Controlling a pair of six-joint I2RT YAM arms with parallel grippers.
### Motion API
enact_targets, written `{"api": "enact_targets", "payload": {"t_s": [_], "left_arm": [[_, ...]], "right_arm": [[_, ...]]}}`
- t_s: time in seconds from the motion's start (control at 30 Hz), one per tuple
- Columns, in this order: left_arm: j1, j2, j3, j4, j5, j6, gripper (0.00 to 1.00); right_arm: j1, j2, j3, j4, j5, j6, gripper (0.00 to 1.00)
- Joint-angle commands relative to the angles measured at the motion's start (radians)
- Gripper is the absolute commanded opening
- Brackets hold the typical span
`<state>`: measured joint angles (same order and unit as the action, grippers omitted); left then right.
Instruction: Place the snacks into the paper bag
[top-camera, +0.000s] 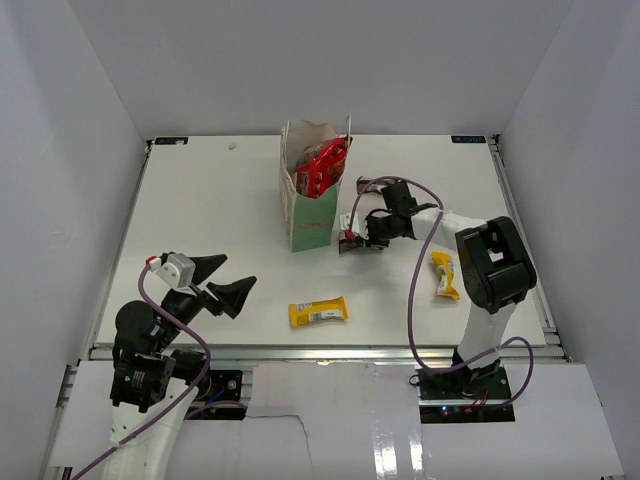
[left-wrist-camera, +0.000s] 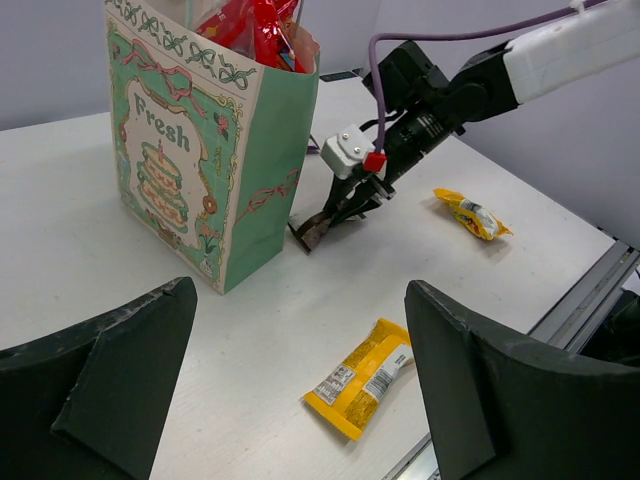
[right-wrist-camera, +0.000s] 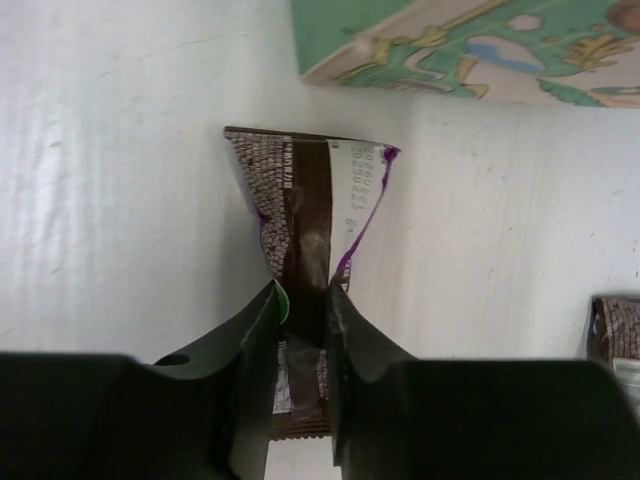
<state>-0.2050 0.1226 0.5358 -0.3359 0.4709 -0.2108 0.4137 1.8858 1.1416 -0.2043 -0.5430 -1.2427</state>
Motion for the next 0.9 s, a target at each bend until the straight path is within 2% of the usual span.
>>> {"api": "enact_targets", "payload": {"t_s": [0.0, 0.07, 0.17, 0.3, 0.37, 0.5, 0.53, 0.6, 0.63, 0.7, 0.73, 0.83, 0.87], "left_arm": [[-0.002, -0.003, -0.003, 0.009, 0.006, 0.001, 0.96], [-0.001, -0.005, -0.003, 0.009, 0.006, -0.001, 0.96], [-0.001, -0.008, -0.003, 0.008, 0.009, -0.001, 0.96], [-0.004, -0.009, -0.005, 0.008, 0.009, 0.001, 0.96], [-0.002, -0.011, -0.005, 0.008, 0.011, 0.001, 0.96], [-0.004, -0.008, -0.005, 0.008, 0.011, 0.001, 0.96], [-0.004, -0.006, -0.005, 0.008, 0.012, 0.001, 0.96], [-0.002, -0.006, -0.005, 0.008, 0.011, 0.001, 0.96], [-0.004, -0.005, -0.005, 0.006, 0.011, 0.001, 0.96], [-0.004, -0.006, -0.004, 0.006, 0.011, -0.001, 0.96], [-0.002, -0.005, -0.003, 0.008, 0.011, 0.001, 0.96], [-0.002, -0.008, -0.005, 0.009, 0.012, 0.002, 0.96], [-0.002, -0.008, -0.005, 0.009, 0.011, 0.002, 0.96]], "right_arm": [[0.005, -0.106, -0.069, -0.084, -0.008, -0.009, 0.25], [0.005, -0.196, -0.121, -0.087, -0.031, 0.011, 0.23], [0.004, -0.328, -0.169, -0.142, -0.093, 0.026, 0.12], [0.008, -0.508, -0.203, -0.225, -0.181, 0.086, 0.1], [0.014, -0.603, -0.181, -0.242, -0.224, 0.126, 0.1], [0.034, -0.7, -0.071, -0.219, -0.305, 0.325, 0.08], [0.039, -0.709, -0.042, -0.178, -0.317, 0.444, 0.08], [0.05, -0.699, 0.056, -0.115, -0.308, 0.582, 0.09], [0.05, -0.67, 0.091, -0.042, -0.296, 0.727, 0.09], [0.051, -0.625, 0.198, 0.029, -0.272, 0.869, 0.08], [0.051, -0.569, 0.236, 0.095, -0.226, 1.028, 0.08], [0.05, -0.449, 0.368, 0.187, -0.172, 1.237, 0.08], [0.051, -0.423, 0.389, 0.263, -0.157, 1.399, 0.08]]}}
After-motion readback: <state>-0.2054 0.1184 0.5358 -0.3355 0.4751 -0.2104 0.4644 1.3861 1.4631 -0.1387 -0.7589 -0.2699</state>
